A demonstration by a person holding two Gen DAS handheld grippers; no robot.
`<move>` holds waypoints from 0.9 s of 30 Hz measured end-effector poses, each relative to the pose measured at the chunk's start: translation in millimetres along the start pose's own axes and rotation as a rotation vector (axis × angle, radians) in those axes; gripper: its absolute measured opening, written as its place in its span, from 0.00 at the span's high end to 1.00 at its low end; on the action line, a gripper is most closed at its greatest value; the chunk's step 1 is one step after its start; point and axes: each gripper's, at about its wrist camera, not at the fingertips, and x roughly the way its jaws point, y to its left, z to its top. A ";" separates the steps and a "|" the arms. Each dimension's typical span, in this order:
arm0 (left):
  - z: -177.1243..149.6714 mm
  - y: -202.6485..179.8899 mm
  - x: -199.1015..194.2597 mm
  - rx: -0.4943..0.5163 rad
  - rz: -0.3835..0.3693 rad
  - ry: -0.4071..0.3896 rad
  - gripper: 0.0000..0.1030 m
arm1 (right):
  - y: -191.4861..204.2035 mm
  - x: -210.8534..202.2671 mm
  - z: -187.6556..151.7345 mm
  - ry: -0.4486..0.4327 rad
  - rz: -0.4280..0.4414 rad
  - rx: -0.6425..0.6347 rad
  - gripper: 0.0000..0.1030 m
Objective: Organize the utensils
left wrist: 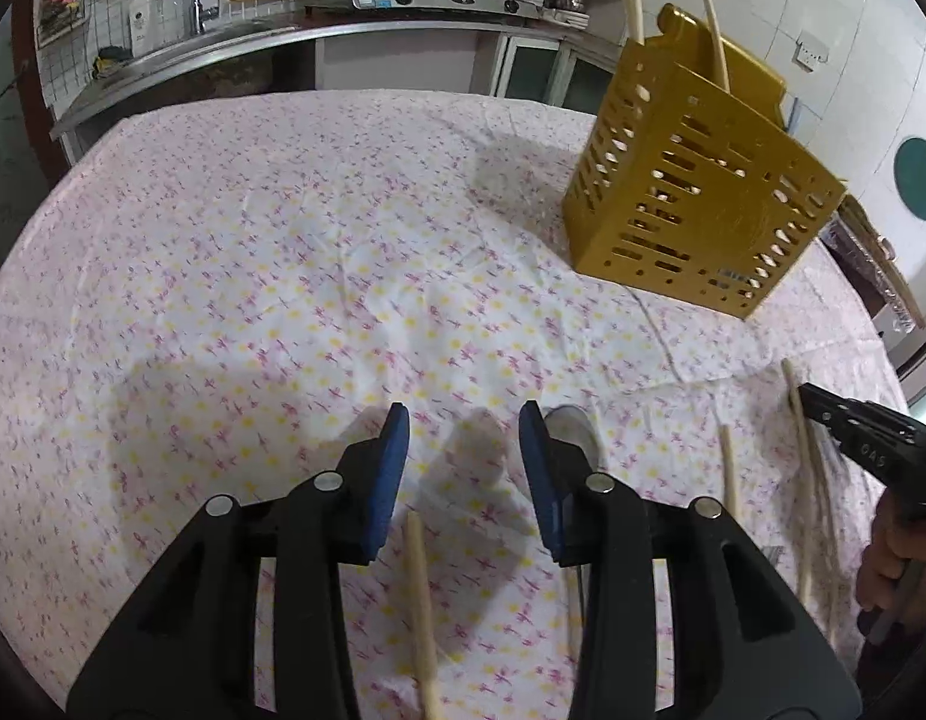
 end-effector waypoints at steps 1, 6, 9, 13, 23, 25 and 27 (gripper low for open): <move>-1.1 -3.7 -1.1 0.002 -0.008 0.000 0.64 | -1.3 0.0 -0.1 0.000 0.002 0.001 0.91; -1.3 -13.6 -8.7 0.010 -0.010 -0.030 0.63 | -3.5 -0.5 -1.2 0.002 0.006 0.001 0.91; -0.9 -15.6 -8.1 0.020 -0.010 -0.027 0.62 | -4.8 -0.3 -0.2 0.004 0.009 0.003 0.91; -3.2 -16.9 -8.6 0.018 -0.020 -0.024 0.62 | -7.0 -0.3 -1.0 0.000 0.013 0.006 0.91; -5.1 -13.2 -8.3 0.011 -0.040 -0.013 0.59 | -4.5 0.0 -0.7 0.003 0.004 -0.003 0.91; -6.5 -18.2 -2.7 0.023 -0.048 0.001 0.59 | -5.0 0.1 -0.6 0.003 0.005 -0.002 0.91; -6.8 -21.5 3.7 0.024 -0.060 0.017 0.59 | -5.1 0.3 -0.4 0.002 0.006 -0.002 0.91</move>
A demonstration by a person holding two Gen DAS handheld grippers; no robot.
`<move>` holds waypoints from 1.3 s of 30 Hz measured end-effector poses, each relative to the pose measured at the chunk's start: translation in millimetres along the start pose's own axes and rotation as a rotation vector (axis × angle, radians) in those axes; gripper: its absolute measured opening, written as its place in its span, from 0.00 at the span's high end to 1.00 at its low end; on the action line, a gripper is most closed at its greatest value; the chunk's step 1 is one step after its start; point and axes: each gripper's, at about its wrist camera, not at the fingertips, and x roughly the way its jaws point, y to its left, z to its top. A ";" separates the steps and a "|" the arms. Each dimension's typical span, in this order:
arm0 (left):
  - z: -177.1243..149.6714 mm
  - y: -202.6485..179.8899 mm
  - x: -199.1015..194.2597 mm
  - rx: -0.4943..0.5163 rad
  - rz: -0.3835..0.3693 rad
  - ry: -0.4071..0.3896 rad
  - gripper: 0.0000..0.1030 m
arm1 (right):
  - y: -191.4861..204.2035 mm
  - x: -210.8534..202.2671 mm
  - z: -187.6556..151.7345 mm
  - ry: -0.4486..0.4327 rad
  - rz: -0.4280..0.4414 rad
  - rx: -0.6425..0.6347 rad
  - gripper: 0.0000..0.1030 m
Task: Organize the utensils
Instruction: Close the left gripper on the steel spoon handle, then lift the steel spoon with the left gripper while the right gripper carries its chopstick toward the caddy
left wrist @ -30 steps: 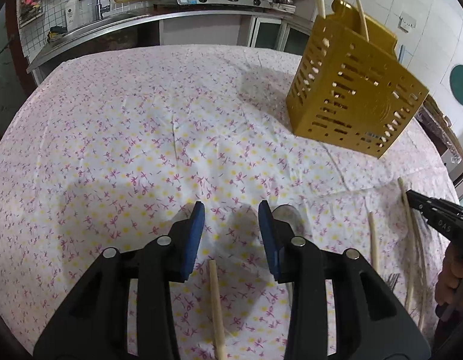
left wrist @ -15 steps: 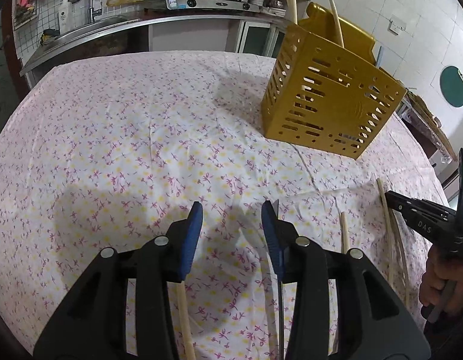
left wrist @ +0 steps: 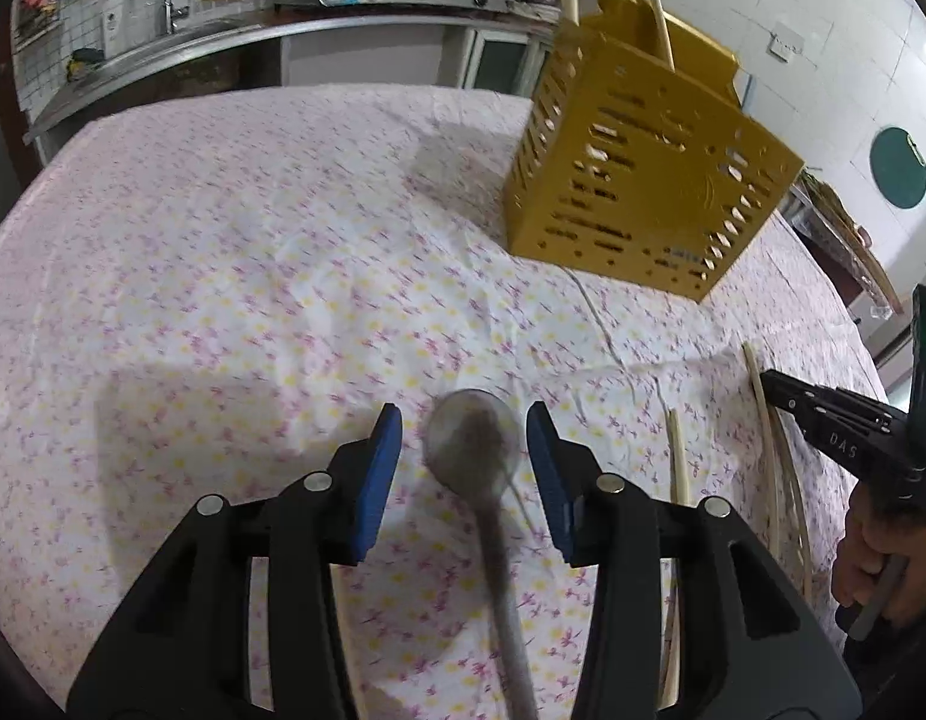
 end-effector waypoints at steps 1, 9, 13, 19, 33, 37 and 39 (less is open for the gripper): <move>-0.2 -1.0 3.6 -0.001 -0.001 0.009 0.59 | 0.4 -0.1 0.0 0.001 -0.001 0.000 0.91; -1.1 0.6 12.0 -0.009 0.006 0.015 0.67 | 1.2 0.0 0.4 0.002 0.005 0.009 0.91; -4.1 0.0 8.5 -0.011 -0.003 0.013 0.67 | 1.2 -0.1 0.0 0.001 0.010 0.012 0.91; -10.0 -16.1 9.1 0.072 0.066 0.021 0.66 | 3.5 0.1 -0.2 0.000 -0.005 -0.011 0.91; -12.4 -18.4 8.6 0.069 0.089 0.014 0.66 | 8.4 -1.5 0.5 -0.012 -0.017 -0.033 0.92; -9.3 -17.4 0.3 0.065 0.083 -0.008 0.66 | 6.9 -8.4 0.7 -0.030 -0.004 -0.018 0.93; -6.3 -16.6 -6.5 0.055 0.078 -0.028 0.66 | 2.4 -13.1 3.2 -0.044 -0.001 -0.012 0.93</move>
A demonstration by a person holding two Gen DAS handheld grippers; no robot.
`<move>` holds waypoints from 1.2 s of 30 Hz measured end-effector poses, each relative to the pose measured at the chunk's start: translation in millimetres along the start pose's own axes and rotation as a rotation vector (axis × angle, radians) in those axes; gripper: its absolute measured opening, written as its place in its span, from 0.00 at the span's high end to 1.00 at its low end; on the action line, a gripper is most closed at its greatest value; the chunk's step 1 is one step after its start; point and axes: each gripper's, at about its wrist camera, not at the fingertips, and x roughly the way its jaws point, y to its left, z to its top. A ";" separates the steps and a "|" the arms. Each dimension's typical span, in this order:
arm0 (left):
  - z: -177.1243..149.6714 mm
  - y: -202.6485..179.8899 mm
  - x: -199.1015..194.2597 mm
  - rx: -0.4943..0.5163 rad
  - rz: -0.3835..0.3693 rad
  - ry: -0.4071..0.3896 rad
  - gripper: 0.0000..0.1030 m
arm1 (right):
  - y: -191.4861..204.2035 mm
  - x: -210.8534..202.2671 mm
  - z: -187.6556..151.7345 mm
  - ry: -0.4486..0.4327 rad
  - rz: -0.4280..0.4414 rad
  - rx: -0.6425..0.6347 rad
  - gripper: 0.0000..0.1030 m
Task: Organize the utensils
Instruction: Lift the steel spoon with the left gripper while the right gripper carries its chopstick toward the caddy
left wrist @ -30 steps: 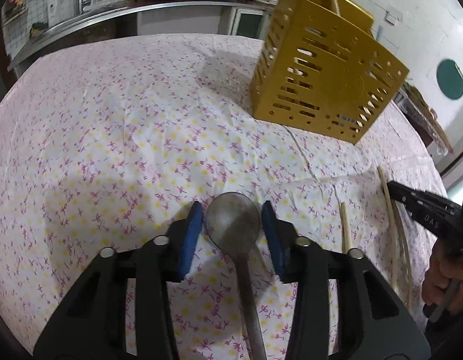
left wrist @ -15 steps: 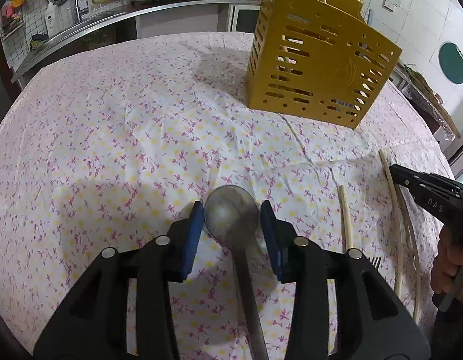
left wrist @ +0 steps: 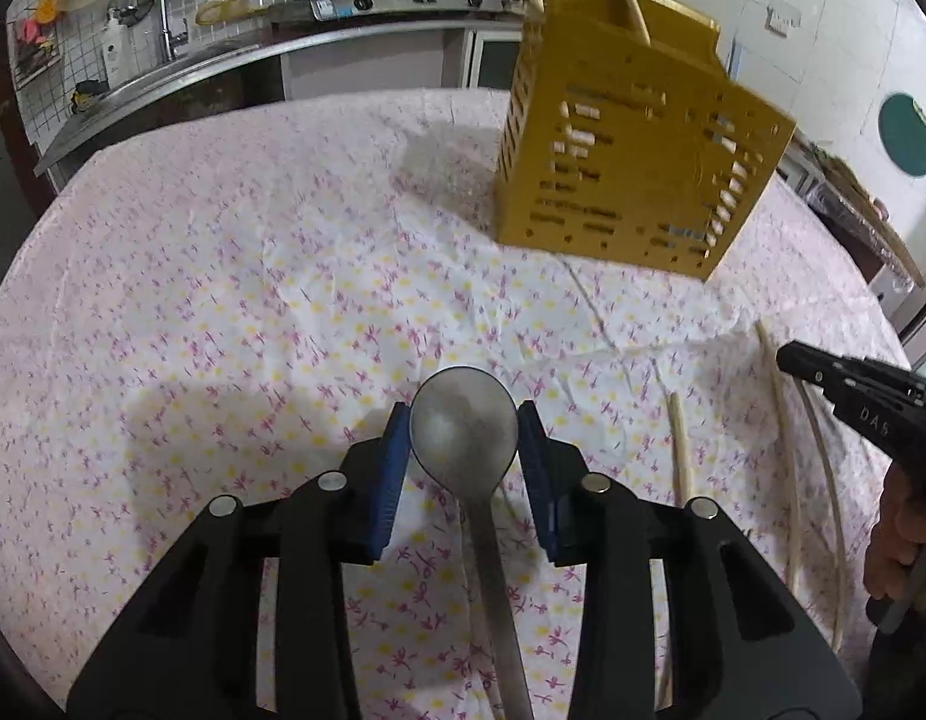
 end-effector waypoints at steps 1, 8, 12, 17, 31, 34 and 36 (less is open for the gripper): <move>1.0 0.2 -3.4 -0.001 -0.002 -0.007 0.66 | -0.7 -1.9 0.6 -0.005 0.002 0.002 0.93; 8.2 -1.1 -21.5 0.003 -0.010 -0.047 0.66 | -6.9 -16.5 7.8 -0.043 0.005 0.017 0.94; 12.9 -3.1 -31.6 0.011 -0.011 -0.069 0.66 | -5.5 -25.6 10.4 -0.067 0.013 0.021 0.95; 16.1 -5.0 -42.4 0.017 -0.016 -0.090 0.66 | -5.6 -33.6 13.9 -0.086 0.014 0.020 0.95; 11.9 -2.6 -32.4 0.022 -0.018 -0.063 0.66 | -4.2 10.9 0.5 0.052 -0.001 0.009 0.91; 10.6 -3.4 -29.8 0.022 -0.023 -0.057 0.66 | -0.8 13.5 -0.7 0.066 -0.027 -0.009 0.92; 9.8 -4.0 -28.7 0.023 -0.026 -0.054 0.66 | -0.6 13.1 -0.9 0.075 -0.028 -0.008 0.91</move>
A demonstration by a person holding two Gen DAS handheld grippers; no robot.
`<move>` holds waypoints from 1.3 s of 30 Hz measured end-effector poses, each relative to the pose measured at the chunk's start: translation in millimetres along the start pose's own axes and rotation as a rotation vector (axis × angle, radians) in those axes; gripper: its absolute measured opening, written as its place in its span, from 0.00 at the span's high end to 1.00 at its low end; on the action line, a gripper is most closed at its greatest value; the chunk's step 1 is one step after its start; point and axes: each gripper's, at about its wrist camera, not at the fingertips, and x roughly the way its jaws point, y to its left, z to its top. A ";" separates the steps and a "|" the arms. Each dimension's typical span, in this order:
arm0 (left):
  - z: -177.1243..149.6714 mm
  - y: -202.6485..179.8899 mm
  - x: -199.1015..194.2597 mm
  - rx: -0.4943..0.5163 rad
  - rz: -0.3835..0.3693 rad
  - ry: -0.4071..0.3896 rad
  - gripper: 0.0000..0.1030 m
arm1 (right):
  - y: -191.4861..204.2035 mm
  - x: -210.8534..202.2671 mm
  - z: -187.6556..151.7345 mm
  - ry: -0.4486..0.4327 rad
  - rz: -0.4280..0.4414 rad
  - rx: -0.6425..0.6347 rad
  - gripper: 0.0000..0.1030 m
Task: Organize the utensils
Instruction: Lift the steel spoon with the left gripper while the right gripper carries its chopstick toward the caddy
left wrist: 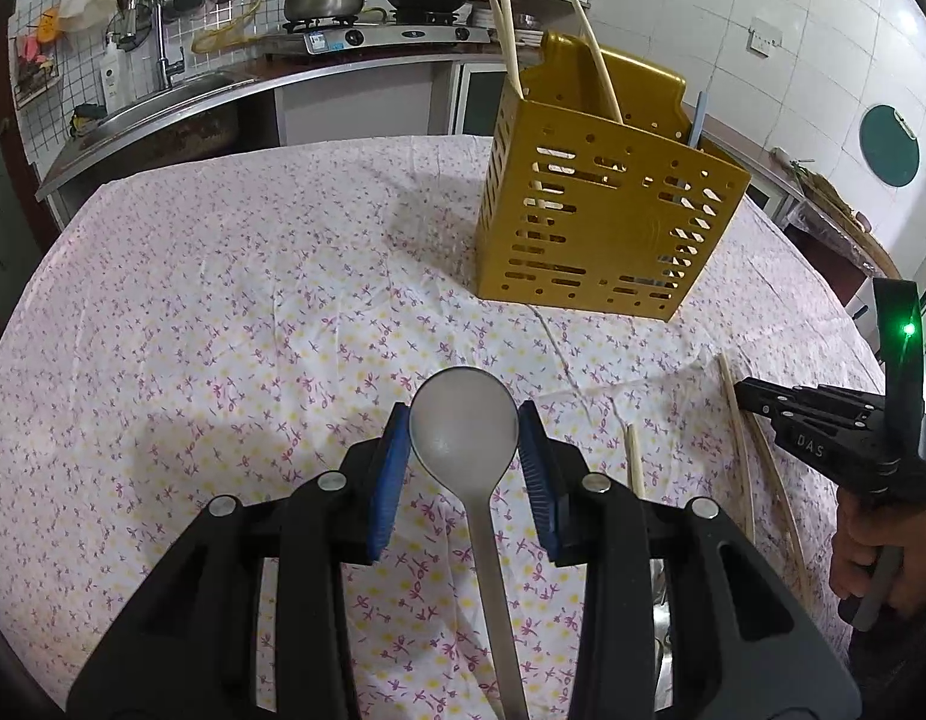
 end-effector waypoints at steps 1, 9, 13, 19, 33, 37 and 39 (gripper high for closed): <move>-0.4 -0.1 0.7 0.001 -0.001 0.001 0.66 | 0.9 -0.1 -0.3 0.004 0.003 0.002 0.90; -2.7 -0.9 5.4 0.002 -0.009 0.014 0.66 | 1.7 -0.1 -2.9 -0.007 -0.008 0.002 0.90; -2.5 -2.1 5.8 0.002 -0.015 0.016 0.66 | 3.8 2.0 -1.7 -0.024 -0.010 0.000 0.95; 1.2 0.8 -3.1 0.003 -0.005 -0.003 0.66 | -1.3 -20.0 6.1 -0.092 0.026 0.030 0.95; 18.0 1.4 -30.0 0.001 -0.004 -0.071 0.66 | -5.6 -112.0 30.8 -0.352 0.105 0.057 0.95; 19.7 0.0 -35.5 0.004 -0.006 -0.084 0.66 | -5.5 -127.7 31.7 -0.397 0.107 0.053 0.95; 21.4 -0.3 -39.1 0.005 -0.006 -0.093 0.66 | -3.5 -137.0 29.7 -0.422 0.103 0.048 0.95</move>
